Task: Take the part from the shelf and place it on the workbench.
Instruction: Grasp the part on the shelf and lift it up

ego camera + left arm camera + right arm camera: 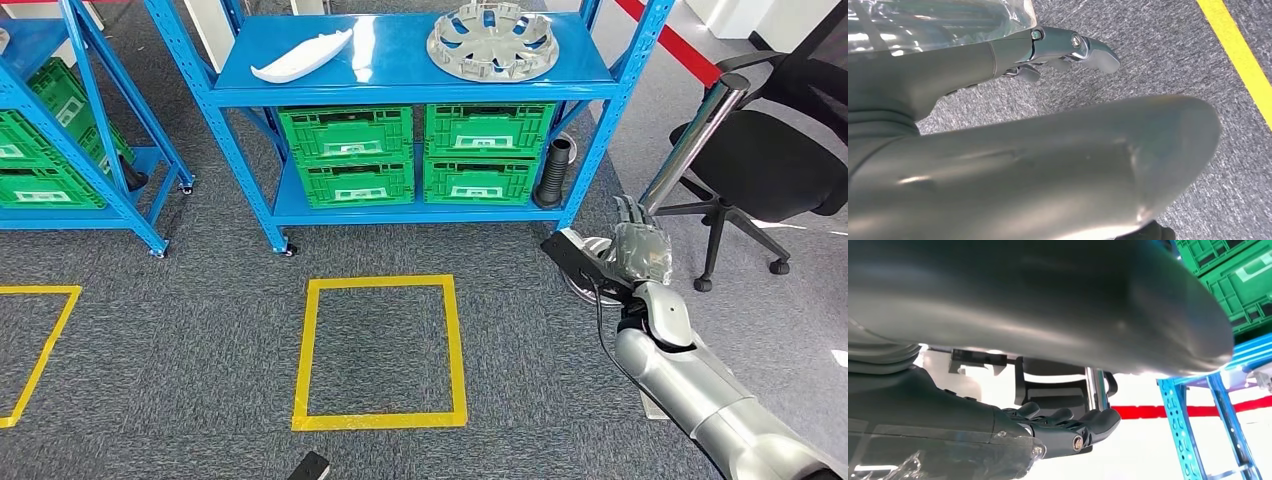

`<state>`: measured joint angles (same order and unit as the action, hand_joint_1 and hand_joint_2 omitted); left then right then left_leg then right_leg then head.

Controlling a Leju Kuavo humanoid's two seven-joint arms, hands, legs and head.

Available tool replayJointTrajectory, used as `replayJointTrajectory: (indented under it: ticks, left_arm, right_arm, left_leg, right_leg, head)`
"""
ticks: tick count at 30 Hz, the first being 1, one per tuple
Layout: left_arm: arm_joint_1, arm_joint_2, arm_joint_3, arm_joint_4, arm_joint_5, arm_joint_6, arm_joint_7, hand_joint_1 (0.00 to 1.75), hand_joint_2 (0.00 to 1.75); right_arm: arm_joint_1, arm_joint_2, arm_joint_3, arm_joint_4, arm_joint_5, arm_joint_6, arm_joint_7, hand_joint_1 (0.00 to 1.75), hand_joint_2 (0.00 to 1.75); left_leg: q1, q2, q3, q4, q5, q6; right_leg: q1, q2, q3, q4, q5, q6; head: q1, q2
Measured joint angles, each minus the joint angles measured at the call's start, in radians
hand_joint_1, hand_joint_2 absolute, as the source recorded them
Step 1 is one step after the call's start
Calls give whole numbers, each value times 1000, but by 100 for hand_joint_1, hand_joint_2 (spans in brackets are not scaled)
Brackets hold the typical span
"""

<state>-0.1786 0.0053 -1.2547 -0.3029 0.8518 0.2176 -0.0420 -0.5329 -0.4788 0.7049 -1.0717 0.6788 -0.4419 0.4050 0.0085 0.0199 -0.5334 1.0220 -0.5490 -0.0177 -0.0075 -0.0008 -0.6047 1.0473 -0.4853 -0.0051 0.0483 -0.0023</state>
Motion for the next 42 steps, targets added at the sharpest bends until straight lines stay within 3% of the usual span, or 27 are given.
replayJointTrajectory:
  ticks: [11,27,42]
  left_arm:
    - [-2,0,0,0,-23,-14,20,0,0]
    - [-12,-7,0,0,-53,-29,35,0,0]
    - [-17,-8,0,0,-64,-53,37,0,0]
  right_arm:
    - [-72,6,13,59,34,27,-20,0,0]
    - [-144,72,70,148,93,24,-49,0,0]
    - [-160,106,116,186,104,24,-50,0,0]
  left_leg:
    - [0,0,0,0,0,0]
    - [0,0,0,0,0,0]
    - [-4,0,-1,2,-1,2]
  right_leg:
    - [0,0,0,0,0,0]
    - [0,0,0,0,0,0]
    - [-4,-1,0,0,1,2]
  head:
    - [0,0]
    - [0,0]
    - [0,0]
